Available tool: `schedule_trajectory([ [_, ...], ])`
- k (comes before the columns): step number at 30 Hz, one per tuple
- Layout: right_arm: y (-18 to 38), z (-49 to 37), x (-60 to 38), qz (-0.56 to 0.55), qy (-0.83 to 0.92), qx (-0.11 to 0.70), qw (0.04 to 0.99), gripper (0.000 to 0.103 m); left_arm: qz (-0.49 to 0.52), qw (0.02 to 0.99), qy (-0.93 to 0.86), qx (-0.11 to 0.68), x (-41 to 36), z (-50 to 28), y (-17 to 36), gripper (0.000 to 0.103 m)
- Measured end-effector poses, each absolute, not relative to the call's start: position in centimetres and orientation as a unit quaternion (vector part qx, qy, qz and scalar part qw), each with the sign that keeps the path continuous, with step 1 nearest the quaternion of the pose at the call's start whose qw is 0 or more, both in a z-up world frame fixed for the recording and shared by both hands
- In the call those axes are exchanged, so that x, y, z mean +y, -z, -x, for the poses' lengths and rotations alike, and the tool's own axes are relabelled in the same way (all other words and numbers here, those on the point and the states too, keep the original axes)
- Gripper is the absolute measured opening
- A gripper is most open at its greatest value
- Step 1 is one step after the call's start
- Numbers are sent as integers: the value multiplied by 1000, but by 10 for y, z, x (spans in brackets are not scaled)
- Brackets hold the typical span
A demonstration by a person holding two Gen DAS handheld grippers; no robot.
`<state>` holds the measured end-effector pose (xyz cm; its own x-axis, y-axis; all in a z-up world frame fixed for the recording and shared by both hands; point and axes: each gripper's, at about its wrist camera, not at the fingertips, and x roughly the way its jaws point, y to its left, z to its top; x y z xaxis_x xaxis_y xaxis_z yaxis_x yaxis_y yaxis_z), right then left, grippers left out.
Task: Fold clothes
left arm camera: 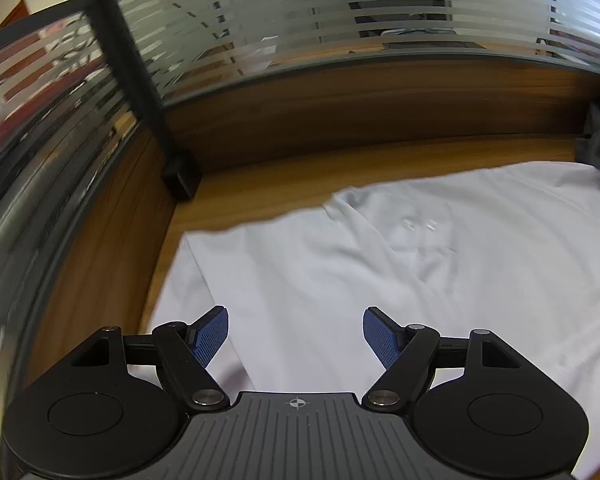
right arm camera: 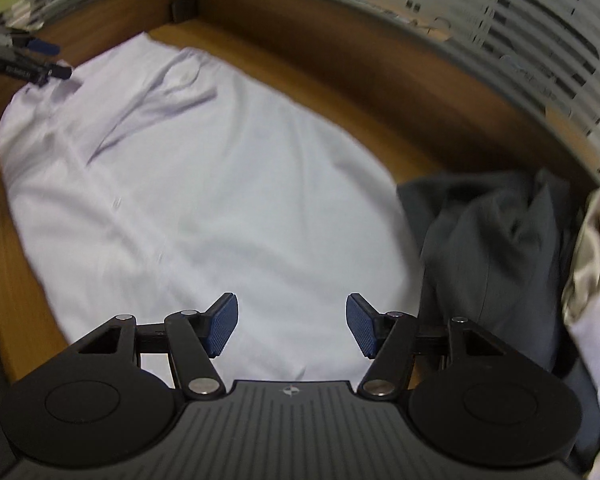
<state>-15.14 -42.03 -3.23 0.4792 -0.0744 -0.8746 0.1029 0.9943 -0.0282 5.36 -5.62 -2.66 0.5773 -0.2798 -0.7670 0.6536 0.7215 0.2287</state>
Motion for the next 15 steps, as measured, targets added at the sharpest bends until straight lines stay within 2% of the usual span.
schedule_trajectory([
  [8, 45, 66, -472, -12, 49, 522, 851, 66, -257, 824, 327, 385, -73, -138, 43, 77],
  [15, 75, -7, -490, 13, 17, 540, 841, 66, -242, 824, 290, 423, -80, -205, 72, 77],
])
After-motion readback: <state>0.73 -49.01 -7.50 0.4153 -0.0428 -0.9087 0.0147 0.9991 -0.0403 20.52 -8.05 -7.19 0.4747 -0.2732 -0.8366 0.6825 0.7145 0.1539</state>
